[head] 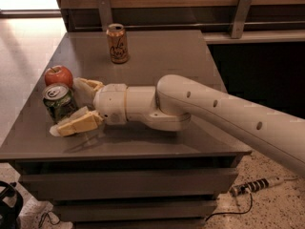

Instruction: Pick green can

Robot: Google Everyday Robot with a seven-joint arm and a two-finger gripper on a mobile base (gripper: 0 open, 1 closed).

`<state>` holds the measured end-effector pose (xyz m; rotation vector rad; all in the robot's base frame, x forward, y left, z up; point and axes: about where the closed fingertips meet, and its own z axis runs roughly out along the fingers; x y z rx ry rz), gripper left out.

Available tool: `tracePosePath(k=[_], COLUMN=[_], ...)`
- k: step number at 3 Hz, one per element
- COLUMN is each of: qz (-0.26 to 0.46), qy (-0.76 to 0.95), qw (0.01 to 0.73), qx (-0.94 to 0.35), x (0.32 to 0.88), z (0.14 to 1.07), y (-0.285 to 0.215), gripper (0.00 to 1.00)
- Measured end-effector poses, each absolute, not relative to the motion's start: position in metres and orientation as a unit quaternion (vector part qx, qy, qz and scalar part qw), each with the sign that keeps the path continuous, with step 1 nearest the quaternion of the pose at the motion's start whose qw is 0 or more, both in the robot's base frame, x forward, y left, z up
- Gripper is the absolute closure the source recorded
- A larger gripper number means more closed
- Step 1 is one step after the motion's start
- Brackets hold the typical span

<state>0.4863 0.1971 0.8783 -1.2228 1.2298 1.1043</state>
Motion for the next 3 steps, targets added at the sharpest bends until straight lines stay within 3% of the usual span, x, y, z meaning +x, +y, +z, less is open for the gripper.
tracePosePath(k=[3], qz=[0.462], qy=[0.508], qw=[0.515], qx=[-0.513], x=[0.4825], z=[0.8804], y=[0.2023], gripper=[0.87])
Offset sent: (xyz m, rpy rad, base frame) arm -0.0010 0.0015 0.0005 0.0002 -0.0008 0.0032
